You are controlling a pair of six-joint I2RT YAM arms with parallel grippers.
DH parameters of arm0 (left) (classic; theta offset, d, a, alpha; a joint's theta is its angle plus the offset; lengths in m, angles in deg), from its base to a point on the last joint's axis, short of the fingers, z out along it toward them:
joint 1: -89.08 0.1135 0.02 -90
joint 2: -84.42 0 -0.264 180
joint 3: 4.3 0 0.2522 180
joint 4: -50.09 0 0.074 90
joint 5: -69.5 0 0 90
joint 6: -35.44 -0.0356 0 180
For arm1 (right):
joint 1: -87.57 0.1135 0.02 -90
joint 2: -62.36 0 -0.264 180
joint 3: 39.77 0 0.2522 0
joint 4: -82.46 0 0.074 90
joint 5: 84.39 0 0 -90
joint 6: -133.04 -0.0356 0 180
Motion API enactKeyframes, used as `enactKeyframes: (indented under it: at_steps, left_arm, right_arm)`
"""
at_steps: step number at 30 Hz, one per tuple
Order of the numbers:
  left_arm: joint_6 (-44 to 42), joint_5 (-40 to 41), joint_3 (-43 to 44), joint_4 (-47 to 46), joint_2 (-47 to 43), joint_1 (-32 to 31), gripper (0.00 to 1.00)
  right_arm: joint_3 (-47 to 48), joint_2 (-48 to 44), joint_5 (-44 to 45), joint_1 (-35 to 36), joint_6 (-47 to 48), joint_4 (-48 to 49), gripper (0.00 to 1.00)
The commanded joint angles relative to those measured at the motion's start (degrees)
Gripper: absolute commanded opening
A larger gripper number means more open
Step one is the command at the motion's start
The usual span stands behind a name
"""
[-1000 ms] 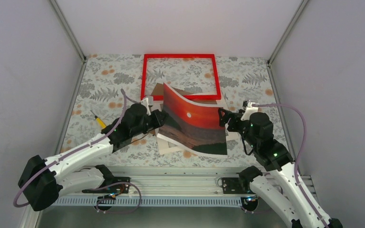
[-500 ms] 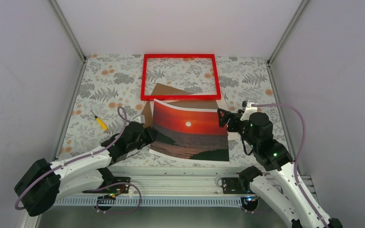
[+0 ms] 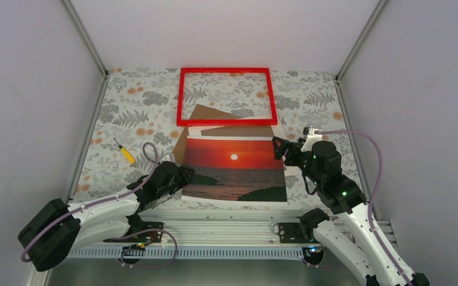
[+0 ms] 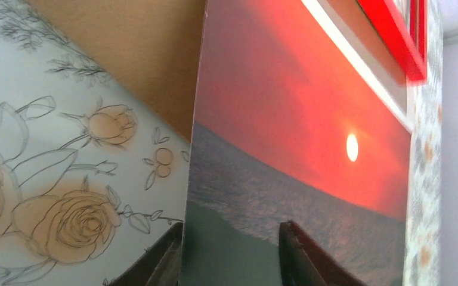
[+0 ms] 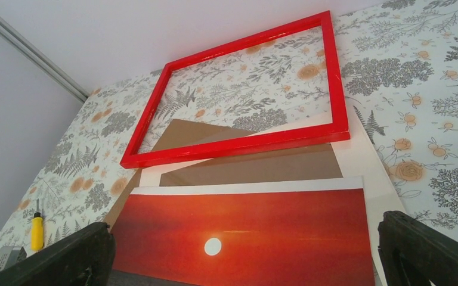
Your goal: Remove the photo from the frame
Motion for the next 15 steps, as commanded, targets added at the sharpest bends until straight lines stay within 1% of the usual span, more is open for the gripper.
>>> enactKeyframes:
  at_steps: [1,2,5,8,11,15]
  left_arm:
    - [0.68,4.40,1.17,5.17,-1.45,-0.03,0.49]
    - [0.55,4.76,1.62,6.26,-1.33,0.01,0.54]
    - [-0.04,6.42,3.04,9.91,-1.56,0.42,0.64]
    - [-1.79,7.02,3.96,12.77,-3.20,2.44,0.78]
    - [-5.41,5.99,5.35,17.07,-6.14,7.07,0.88]
    - [-10.83,5.51,8.53,24.68,-13.89,14.11,0.96]
  right_arm:
    - [0.25,0.88,0.46,0.47,0.85,1.36,1.00]
    - [0.43,1.30,0.60,0.42,1.03,1.47,1.00]
    - [1.33,2.86,1.80,0.42,1.87,1.73,1.00]
    - [2.05,5.08,3.59,0.38,2.93,2.63,1.00]
    - [3.39,8.17,5.76,-0.12,4.05,3.09,1.00]
    - [5.20,11.71,7.06,-2.90,5.83,3.42,1.00]
